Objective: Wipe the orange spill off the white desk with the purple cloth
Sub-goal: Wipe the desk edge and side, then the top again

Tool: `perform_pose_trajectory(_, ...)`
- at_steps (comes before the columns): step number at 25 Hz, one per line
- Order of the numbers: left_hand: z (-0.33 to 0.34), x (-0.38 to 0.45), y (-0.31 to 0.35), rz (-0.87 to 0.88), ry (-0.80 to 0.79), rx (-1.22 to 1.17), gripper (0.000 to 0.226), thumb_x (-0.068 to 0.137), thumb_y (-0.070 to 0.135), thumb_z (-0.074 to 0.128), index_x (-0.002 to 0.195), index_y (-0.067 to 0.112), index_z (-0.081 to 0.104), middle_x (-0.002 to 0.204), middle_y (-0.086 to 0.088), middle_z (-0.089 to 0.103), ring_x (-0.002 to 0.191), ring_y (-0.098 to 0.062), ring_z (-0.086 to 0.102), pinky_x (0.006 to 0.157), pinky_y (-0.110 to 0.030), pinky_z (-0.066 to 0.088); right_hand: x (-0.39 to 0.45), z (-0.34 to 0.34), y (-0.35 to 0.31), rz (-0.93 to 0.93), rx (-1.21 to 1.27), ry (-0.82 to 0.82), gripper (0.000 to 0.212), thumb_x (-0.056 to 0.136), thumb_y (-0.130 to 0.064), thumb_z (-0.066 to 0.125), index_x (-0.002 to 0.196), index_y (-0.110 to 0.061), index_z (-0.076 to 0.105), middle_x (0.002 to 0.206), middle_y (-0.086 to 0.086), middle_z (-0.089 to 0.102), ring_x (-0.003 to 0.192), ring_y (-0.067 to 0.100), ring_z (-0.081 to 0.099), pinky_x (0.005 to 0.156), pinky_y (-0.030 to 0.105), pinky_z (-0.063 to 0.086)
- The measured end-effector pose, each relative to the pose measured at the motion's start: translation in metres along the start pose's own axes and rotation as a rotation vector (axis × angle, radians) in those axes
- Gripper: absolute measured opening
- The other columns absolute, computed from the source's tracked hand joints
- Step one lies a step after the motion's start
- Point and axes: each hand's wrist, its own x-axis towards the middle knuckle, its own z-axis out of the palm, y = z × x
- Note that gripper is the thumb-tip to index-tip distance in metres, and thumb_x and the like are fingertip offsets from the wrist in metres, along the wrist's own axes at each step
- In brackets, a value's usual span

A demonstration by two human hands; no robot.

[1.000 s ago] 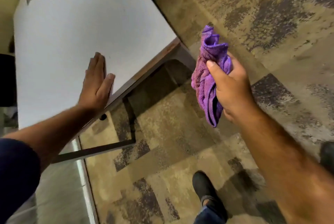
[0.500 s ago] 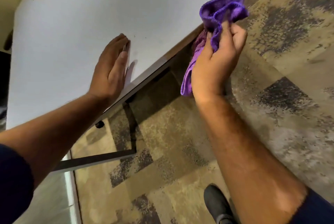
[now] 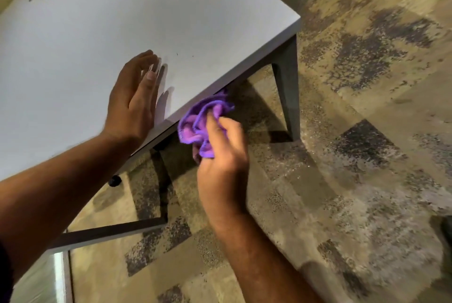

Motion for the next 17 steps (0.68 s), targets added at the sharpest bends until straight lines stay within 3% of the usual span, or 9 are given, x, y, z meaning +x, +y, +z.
perform_pose_trajectory(2,0.000,-0.002,0.001,-0.018,0.014,0.023,0.035,0.107,0.051,0.046,0.137,0.039,0.059,0.150,0.017,0.058,0.135,0.010,0.052,0.106,-0.005,0.039,0.027,-0.017,0.002,0.094,0.158,0.173,0.045,0.103,-0.003,0.046,0.146,-0.006,0.060,0.142,0.010,0.058,0.119,0.014,0.067,0.099,0.030,0.061)
perform_pose_trajectory(4,0.000,-0.003,0.003,-0.040,0.018,0.046,0.042,0.107,0.052,0.045,0.143,0.033,0.058,0.150,0.019,0.058,0.136,0.010,0.051,0.107,-0.006,0.039,0.067,-0.033,0.005,0.145,0.161,0.360,0.050,0.102,0.004,0.046,0.151,-0.004,0.054,0.149,0.001,0.047,0.124,-0.011,0.056,0.110,0.012,0.046)
perform_pose_trajectory(5,-0.001,-0.003,0.004,-0.054,0.030,0.046,0.043,0.107,0.051,0.044,0.144,0.033,0.057,0.150,0.019,0.058,0.136,0.010,0.051,0.108,-0.007,0.039,0.085,-0.035,0.006,0.141,0.154,0.405,0.053,0.101,0.009,0.049,0.152,-0.003,0.052,0.150,0.000,0.044,0.125,-0.016,0.051,0.112,0.009,0.041)
perform_pose_trajectory(7,-0.003,-0.004,0.006,-0.076,0.055,0.059,0.042,0.108,0.050,0.043,0.144,0.033,0.057,0.149,0.020,0.058,0.132,0.016,0.050,0.104,-0.003,0.038,0.102,-0.033,-0.001,0.113,0.122,0.370,0.058,0.096,0.017,0.052,0.152,0.000,0.052,0.152,0.010,0.045,0.130,-0.009,0.051,0.115,0.011,0.039)
perform_pose_trajectory(9,-0.002,-0.005,0.009,-0.083,0.069,0.101,0.043,0.108,0.050,0.042,0.143,0.032,0.057,0.146,0.020,0.058,0.124,0.021,0.050,0.098,0.002,0.037,0.096,-0.030,-0.007,0.109,0.035,0.247,0.061,0.091,0.016,0.054,0.148,-0.004,0.057,0.150,0.017,0.049,0.134,0.012,0.053,0.114,0.019,0.041)
perform_pose_trajectory(12,-0.002,-0.003,0.011,-0.148,0.042,0.100,0.041,0.106,0.052,0.047,0.142,0.034,0.056,0.144,0.017,0.057,0.126,0.005,0.054,0.102,-0.013,0.041,0.085,-0.049,-0.011,0.070,-0.058,-0.004,0.053,0.089,0.005,0.056,0.139,-0.014,0.064,0.141,0.013,0.058,0.126,0.022,0.055,0.104,0.022,0.043)
perform_pose_trajectory(14,-0.003,0.002,0.018,-0.261,0.080,0.001,0.041,0.104,0.046,0.058,0.143,0.032,0.055,0.146,0.015,0.057,0.131,-0.004,0.055,0.107,-0.022,0.046,0.093,-0.076,-0.015,0.297,0.199,-0.061,0.042,0.096,0.009,0.056,0.128,-0.015,0.071,0.128,0.011,0.069,0.118,0.021,0.065,0.106,0.029,0.054)
perform_pose_trajectory(17,0.016,0.027,0.049,-0.407,0.257,-0.258,0.041,0.100,0.040,0.063,0.141,0.032,0.058,0.142,0.015,0.057,0.127,0.006,0.057,0.110,-0.020,0.048,0.142,-0.123,-0.026,0.969,0.884,0.015,0.031,0.098,-0.008,0.061,0.127,-0.003,0.071,0.110,0.014,0.077,0.098,0.027,0.075,0.094,0.046,0.061)
